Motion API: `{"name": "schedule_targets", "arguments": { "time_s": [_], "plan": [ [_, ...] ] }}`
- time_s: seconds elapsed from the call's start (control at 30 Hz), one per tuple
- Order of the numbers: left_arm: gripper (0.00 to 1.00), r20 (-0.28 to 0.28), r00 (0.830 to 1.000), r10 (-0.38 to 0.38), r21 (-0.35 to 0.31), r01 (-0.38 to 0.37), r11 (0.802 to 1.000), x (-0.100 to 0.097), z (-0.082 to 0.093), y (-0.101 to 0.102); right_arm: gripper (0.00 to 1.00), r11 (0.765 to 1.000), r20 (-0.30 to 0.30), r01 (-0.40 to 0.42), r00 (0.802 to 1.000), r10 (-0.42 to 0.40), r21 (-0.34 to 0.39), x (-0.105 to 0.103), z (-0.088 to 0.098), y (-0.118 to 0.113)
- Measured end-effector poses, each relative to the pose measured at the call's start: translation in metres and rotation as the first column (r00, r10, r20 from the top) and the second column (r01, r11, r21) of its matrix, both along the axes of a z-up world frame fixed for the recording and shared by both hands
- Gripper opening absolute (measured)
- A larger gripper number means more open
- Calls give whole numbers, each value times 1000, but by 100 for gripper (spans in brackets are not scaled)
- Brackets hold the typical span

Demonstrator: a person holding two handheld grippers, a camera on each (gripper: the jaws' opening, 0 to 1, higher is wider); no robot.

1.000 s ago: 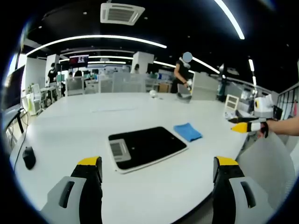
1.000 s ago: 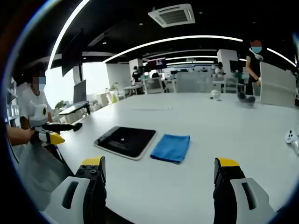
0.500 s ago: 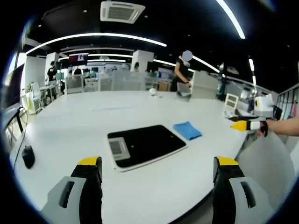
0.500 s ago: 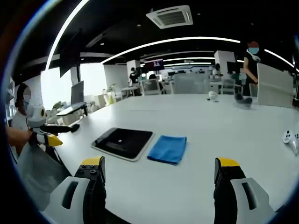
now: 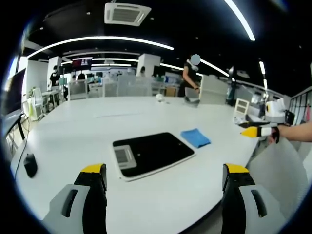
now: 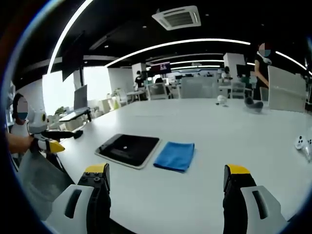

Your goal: Wipe the mirror surface with the cleaning cloth until all visible marks leave the cleaned area.

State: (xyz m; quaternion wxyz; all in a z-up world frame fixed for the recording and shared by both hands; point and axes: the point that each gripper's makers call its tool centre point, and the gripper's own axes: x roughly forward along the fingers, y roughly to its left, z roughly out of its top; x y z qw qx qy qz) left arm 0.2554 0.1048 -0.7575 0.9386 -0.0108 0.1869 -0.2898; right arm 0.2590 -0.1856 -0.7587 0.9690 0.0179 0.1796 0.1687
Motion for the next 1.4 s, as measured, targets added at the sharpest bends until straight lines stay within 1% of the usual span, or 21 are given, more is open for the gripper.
{"name": "schedule_targets", "arguments": {
  "time_s": [0.53,0.67,0.87,0.97,1.03,1.2,1.4],
  "plan": [
    [99,16,1000,9,-13,-9,1000,1,6,-1,97,1000,-2,1,1000,-1,-3,1,-1,-1],
    [99,17,1000,12,-23,-12,1000,0,7,-1,97,1000,-2,-1,1000,1,15,1,1,1],
    [99,19,1000,9,-19,-9,1000,-1,7,-2,98,1000,-5,-8,1000,9,12,1,0,2],
    [99,20,1000,8,-19,-7,1000,-2,8,-3,97,999,-8,-10,1000,10,35,2,2,3],
    [99,20,1000,8,-14,-8,1000,-1,8,-2,94,999,-13,-13,1000,13,37,2,2,3],
    [99,14,1000,14,-25,-14,1000,-1,7,-1,89,999,-19,-43,999,42,-8,4,5,5],
    [99,14,1000,26,-33,-26,999,0,8,1,85,995,-19,-90,996,89,-46,18,12,13]
  ]
}}
